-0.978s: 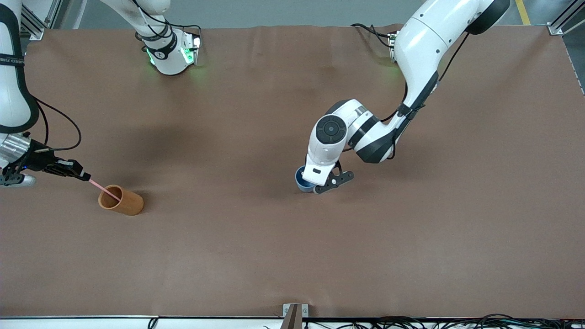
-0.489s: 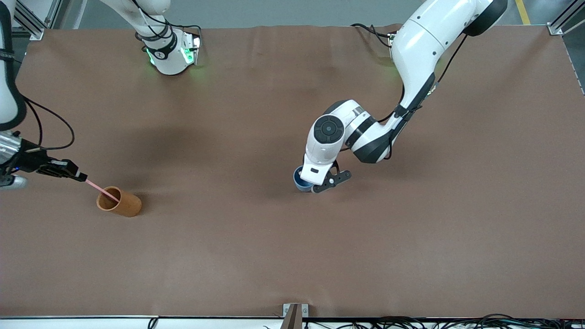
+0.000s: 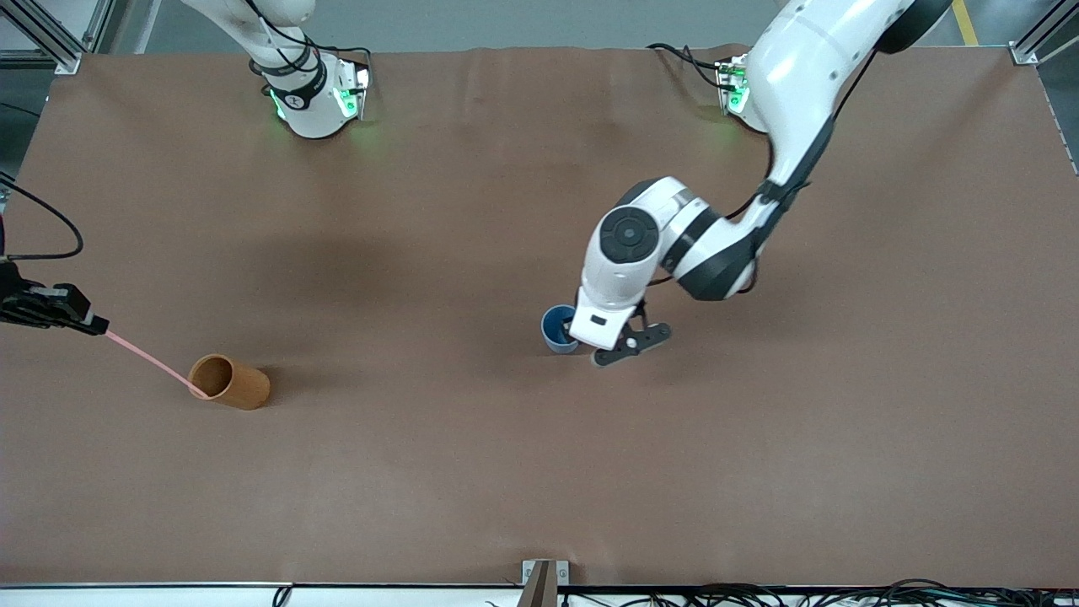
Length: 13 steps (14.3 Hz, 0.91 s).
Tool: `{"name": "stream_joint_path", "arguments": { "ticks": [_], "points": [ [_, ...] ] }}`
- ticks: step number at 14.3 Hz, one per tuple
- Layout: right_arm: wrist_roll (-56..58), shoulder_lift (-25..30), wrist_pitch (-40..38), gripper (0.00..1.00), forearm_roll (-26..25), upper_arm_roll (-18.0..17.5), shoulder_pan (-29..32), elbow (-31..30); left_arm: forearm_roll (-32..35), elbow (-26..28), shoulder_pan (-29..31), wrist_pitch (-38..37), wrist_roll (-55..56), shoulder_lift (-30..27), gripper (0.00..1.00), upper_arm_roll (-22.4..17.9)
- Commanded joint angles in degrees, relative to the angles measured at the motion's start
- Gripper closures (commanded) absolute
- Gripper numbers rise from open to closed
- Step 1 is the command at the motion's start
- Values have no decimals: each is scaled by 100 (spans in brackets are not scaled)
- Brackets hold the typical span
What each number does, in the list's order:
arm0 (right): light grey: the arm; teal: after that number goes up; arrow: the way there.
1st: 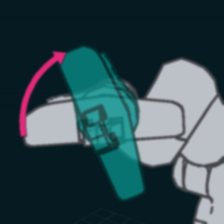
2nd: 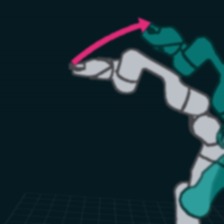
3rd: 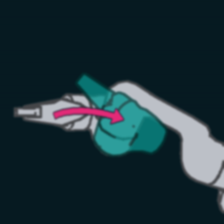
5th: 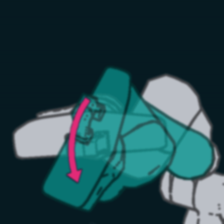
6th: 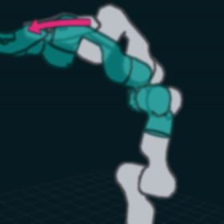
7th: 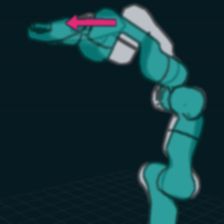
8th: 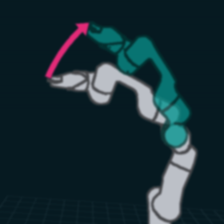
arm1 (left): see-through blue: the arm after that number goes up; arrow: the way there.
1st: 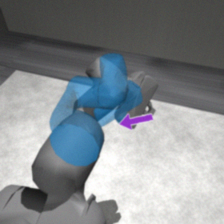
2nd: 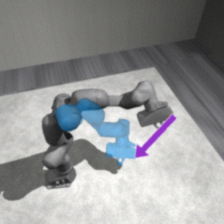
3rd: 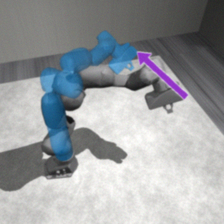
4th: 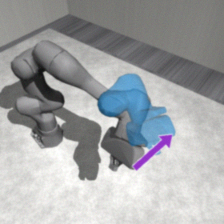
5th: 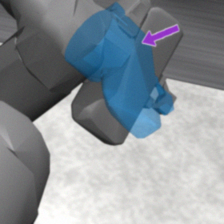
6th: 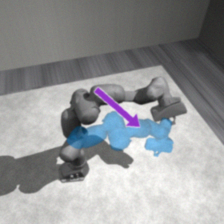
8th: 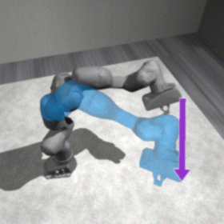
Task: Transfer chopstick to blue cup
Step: 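Lift the chopstick with the right gripper while the left gripper releases the cup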
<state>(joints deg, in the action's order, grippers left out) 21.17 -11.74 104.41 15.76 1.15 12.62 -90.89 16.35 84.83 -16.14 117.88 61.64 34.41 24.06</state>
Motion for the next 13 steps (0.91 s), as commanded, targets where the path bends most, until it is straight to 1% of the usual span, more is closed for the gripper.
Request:
{"name": "stream_joint_path", "arguments": {
  "ticks": [1,2,3,5,6,9,10,11,13],
  "points": [
    [-847,48,-621,97,-476,-9,-468,526,-394,192,382,-737,-1359,-899,11,-155],
    [-1234,92,-885,97,-530,-1,-723,615,-587,192,392,-940,-1843,-1127,11,-478],
    [-1760,127,-1096,97,-609,-1,-1004,764,-945,201,374,-1125,-2501,-1399,11,-829],
    [-2771,137,-1413,97,-776,-9,-1558,1098,-1439,218,365,-1564,-3785,-1848,6,-1498],
    [-3315,137,-1572,97,-768,-18,-1848,1221,-1537,218,383,-1775,-4234,-2024,0,-1692],
    [-4889,180,-1635,97,-750,-18,-2823,1293,-1564,201,479,-2162,-5193,-2508,0,-2097],
    [-5311,181,-1609,97,-785,-10,-3279,1336,-1564,192,610,-2294,-5493,-2666,0,-2098],
    [-5577,172,-1582,97,-785,-9,-3623,1528,-1573,192,759,-2426,-5765,-2842,0,-2098],
    [-5807,67,-1503,97,-785,-10,-4221,1994,-1564,183,822,-2637,-6040,-3123,0,-2107]
  ]
}}
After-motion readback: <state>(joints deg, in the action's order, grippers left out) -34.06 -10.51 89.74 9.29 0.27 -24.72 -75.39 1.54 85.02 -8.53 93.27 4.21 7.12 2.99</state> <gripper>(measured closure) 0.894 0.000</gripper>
